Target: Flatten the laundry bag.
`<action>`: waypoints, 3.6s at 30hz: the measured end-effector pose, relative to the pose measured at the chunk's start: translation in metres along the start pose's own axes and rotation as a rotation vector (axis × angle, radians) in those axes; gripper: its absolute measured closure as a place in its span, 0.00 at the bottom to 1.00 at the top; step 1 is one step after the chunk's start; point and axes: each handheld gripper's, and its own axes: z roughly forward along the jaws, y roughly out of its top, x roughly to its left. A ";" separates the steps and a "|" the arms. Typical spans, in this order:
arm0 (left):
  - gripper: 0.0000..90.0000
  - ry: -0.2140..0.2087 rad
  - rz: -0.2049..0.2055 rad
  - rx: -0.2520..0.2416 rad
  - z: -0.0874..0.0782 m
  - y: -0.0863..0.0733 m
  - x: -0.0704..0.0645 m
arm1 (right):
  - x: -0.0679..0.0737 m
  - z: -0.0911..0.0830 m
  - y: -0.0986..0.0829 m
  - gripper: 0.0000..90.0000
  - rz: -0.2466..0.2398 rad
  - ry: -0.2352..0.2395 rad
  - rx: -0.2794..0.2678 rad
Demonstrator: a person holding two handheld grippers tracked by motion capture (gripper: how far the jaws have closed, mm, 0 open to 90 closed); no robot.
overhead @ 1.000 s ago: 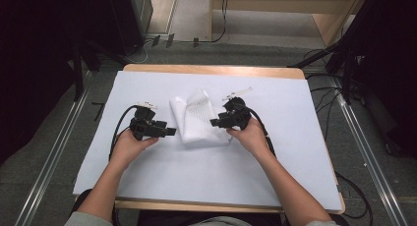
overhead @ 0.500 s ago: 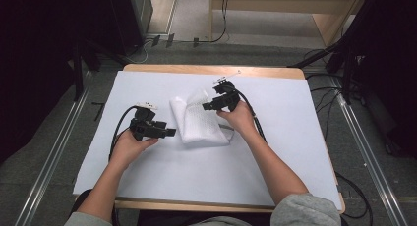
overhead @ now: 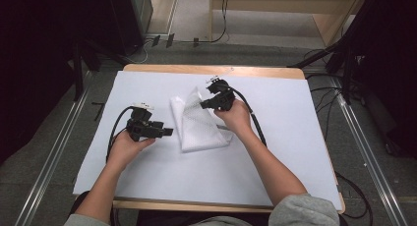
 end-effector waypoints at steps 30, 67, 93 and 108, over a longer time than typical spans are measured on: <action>0.46 0.060 -0.003 0.056 0.044 0.023 0.005 | 0.056 -0.107 -0.083 0.96 -0.097 0.033 -0.118; 1.00 0.123 -0.125 -0.111 0.036 0.033 0.032 | 0.029 -0.121 -0.122 0.96 -0.001 -0.027 -0.159; 0.76 0.126 -0.149 -0.136 0.015 0.028 0.043 | 0.021 -0.136 -0.150 0.84 0.059 -0.042 -0.161; 0.68 0.013 -0.041 -0.102 0.009 0.042 0.001 | 0.013 -0.119 -0.153 0.80 0.054 -0.058 -0.113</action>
